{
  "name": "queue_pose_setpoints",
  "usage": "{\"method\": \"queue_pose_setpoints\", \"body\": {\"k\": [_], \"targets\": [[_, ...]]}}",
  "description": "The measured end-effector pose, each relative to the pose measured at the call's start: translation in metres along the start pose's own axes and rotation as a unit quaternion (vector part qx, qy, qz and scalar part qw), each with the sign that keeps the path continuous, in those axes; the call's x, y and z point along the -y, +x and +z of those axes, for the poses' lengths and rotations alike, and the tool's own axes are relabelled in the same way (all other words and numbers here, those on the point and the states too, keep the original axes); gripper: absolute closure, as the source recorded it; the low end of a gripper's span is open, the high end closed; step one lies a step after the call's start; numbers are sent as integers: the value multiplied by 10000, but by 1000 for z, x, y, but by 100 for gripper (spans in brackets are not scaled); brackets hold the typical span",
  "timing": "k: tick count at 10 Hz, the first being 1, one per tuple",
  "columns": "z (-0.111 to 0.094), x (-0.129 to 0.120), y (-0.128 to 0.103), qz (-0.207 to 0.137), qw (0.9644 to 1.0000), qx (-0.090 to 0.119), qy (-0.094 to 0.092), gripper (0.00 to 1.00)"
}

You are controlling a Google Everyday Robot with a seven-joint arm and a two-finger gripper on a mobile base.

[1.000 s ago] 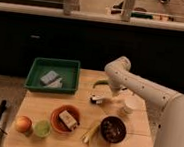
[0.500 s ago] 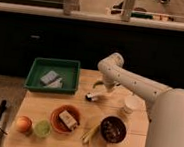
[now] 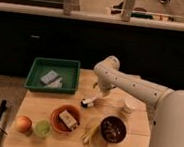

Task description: Wipe table surface with brush

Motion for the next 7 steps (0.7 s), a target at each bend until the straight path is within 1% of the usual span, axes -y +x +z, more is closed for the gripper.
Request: {"method": "queue_pose_setpoints", "body": {"k": [2, 3, 4, 5, 7], "targets": [[5, -20, 26, 88, 9997, -102, -201, 100], [7, -25, 36, 149, 9994, -156, -260, 100], [10, -29, 54, 283, 9987, -263, -342, 100], [10, -26, 62, 374, 9982, -324, -343, 100], [10, -11, 74, 590, 9970, -427, -270, 100]]}}
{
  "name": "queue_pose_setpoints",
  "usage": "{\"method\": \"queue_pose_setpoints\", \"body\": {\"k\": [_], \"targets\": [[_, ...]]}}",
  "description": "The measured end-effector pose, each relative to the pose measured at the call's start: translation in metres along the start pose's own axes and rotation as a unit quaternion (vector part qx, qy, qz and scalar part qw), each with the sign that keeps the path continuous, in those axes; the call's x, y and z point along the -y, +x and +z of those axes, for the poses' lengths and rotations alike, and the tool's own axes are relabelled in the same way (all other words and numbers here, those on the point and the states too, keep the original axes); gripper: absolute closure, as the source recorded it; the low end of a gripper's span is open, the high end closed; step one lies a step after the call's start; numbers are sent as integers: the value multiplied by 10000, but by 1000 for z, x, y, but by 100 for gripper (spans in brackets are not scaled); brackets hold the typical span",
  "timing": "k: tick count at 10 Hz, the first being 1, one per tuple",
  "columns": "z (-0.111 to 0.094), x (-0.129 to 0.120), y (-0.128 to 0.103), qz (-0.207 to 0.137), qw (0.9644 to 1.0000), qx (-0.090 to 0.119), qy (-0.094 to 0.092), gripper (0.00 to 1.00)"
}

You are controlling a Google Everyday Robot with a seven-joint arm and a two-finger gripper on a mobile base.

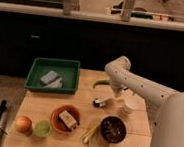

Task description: Wipe table surface with brush

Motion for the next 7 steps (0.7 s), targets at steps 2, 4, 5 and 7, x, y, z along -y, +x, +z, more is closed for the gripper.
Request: {"method": "queue_pose_setpoints", "body": {"k": [2, 4, 5, 7], "targets": [[0, 20, -1, 129, 9999, 33, 88, 100], [0, 34, -20, 40, 9997, 148, 169, 100], [0, 40, -36, -85, 9996, 212, 179, 100], [3, 43, -69, -465, 9982, 339, 167, 100]]}}
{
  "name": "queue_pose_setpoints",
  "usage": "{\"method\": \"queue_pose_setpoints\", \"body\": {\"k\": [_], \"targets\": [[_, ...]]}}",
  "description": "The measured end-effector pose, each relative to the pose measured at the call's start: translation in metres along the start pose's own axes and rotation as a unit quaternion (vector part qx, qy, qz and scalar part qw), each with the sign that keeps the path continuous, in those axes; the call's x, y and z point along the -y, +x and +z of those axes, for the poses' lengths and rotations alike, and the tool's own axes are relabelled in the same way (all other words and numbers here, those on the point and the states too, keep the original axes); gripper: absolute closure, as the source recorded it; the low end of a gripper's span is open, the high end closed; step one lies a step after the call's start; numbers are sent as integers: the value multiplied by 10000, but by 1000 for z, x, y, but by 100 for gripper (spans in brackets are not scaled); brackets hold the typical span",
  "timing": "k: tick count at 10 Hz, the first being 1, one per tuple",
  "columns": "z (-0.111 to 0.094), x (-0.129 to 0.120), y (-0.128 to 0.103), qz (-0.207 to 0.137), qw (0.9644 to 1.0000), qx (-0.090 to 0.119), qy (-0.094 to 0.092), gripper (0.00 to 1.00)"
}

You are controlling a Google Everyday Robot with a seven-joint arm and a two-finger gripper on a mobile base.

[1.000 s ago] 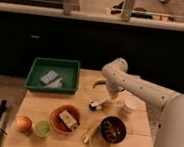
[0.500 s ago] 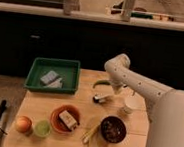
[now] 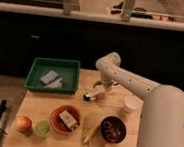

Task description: Wipe table surface with brush

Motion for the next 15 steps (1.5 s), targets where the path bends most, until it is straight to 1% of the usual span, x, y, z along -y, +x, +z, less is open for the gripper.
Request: {"method": "queue_pose_setpoints", "body": {"k": [2, 3, 4, 5, 6, 7, 9, 10, 11, 12, 13, 14, 15], "targets": [[2, -12, -16, -301, 9995, 57, -87, 100], [3, -20, -18, -410, 9990, 63, -140, 100], [3, -29, -13, -416, 9989, 49, -200, 100], [4, -35, -5, -379, 9990, 35, -240, 100], [5, -44, 10, -305, 9991, -3, -303, 100], [7, -53, 31, -188, 9991, -69, -378, 100], [11, -64, 62, 51, 9986, -197, -488, 100], [12, -63, 77, 241, 9980, -276, -509, 100], [12, -59, 85, 411, 9974, -332, -486, 100], [12, -54, 89, 528, 9969, -365, -460, 100], [11, -45, 90, 637, 9964, -377, -402, 100], [10, -31, 88, 720, 9963, -372, -293, 100], [9, -20, 79, 706, 9967, -344, -215, 100]]}}
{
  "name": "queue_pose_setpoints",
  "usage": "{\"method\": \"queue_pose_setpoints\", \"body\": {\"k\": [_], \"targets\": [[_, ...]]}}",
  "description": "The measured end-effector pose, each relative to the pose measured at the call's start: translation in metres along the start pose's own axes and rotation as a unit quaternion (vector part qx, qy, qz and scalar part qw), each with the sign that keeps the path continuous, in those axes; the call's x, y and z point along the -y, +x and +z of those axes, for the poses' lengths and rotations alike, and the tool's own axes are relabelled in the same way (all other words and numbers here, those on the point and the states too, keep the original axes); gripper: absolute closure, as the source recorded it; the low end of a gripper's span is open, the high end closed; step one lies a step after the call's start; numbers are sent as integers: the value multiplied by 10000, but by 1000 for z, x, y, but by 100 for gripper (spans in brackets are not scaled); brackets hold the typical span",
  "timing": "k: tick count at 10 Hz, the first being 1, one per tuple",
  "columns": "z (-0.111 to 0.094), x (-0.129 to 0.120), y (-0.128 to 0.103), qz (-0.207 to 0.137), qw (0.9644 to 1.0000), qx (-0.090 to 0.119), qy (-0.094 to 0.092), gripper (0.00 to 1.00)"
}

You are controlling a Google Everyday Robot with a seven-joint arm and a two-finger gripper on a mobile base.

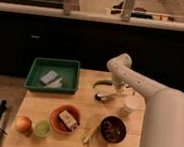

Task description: Wipe table surface with brush

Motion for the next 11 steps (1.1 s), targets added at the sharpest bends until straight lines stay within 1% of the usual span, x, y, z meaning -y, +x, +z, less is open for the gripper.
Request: {"method": "queue_pose_setpoints", "body": {"k": [1, 2, 3, 4, 5, 6, 8, 9, 11], "targets": [[-1, 4, -10, -58, 10000, 32, 34, 100], [-3, 7, -30, -209, 9997, 84, 79, 100], [-5, 7, -41, -319, 9994, 112, 89, 100], [-7, 6, -53, -499, 9986, 146, 118, 100], [-10, -2, -65, -823, 9964, 163, 122, 100], [-10, -9, -68, -986, 9950, 155, 91, 100], [-8, -26, -64, -1224, 9924, 124, -66, 100], [-5, -35, -55, -1256, 9919, 100, -163, 100], [0, -46, -35, -1193, 9924, 37, -307, 100]]}}
